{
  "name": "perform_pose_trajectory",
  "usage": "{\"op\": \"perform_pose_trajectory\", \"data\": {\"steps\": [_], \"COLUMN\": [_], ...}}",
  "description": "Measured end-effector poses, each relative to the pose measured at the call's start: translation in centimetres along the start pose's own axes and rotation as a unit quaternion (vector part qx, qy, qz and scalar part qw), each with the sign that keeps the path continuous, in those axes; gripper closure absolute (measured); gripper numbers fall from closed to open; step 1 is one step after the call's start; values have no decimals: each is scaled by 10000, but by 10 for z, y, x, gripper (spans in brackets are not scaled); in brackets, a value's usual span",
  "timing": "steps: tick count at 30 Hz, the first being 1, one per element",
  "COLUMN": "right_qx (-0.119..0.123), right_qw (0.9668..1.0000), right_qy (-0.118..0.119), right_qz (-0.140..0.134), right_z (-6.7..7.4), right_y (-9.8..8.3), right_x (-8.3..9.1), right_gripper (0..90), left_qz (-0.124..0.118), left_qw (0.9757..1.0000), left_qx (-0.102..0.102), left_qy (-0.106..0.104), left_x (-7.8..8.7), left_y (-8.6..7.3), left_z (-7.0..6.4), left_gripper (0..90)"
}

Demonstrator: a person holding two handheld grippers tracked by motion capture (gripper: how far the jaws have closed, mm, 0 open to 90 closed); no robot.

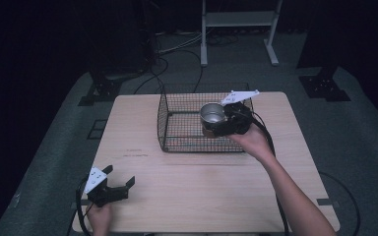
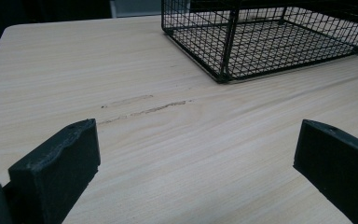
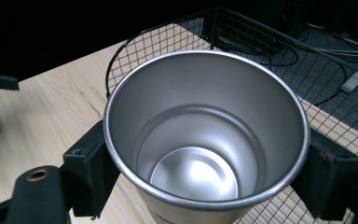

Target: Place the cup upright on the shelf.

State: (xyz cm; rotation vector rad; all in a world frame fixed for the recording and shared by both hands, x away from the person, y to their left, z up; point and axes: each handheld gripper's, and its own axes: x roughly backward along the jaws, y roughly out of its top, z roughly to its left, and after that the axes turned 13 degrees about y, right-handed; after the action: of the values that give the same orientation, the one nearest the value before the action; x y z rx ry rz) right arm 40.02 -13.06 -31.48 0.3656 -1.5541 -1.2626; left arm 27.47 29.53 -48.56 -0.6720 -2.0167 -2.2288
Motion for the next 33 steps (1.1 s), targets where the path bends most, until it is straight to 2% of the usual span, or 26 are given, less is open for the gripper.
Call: {"op": "perform_pose_trajectory", "data": {"steps": [13, 25, 30, 33], "right_qx": [-91, -139, -210, -319], "right_qw": [9998, 9997, 9996, 9991], "right_qy": [-113, -184, -191, -229], "right_qz": [101, 110, 93, 131], "right_z": [-22, -35, -40, -47], "right_y": [27, 45, 51, 51], "right_x": [-13, -27, -33, -43], "right_gripper": [179, 179, 179, 179], "left_qz": [-10, -7, -14, -24], "left_qw": [10000, 10000, 10000, 10000], "left_qx": [4, 20, 3, -1], "left_qy": [-7, -10, -11, -12], "left_x": [0, 0, 0, 0], "left_y": [0, 0, 0, 0], "left_z": [0, -1, 0, 0], "left_gripper": [0, 0, 0, 0]}}
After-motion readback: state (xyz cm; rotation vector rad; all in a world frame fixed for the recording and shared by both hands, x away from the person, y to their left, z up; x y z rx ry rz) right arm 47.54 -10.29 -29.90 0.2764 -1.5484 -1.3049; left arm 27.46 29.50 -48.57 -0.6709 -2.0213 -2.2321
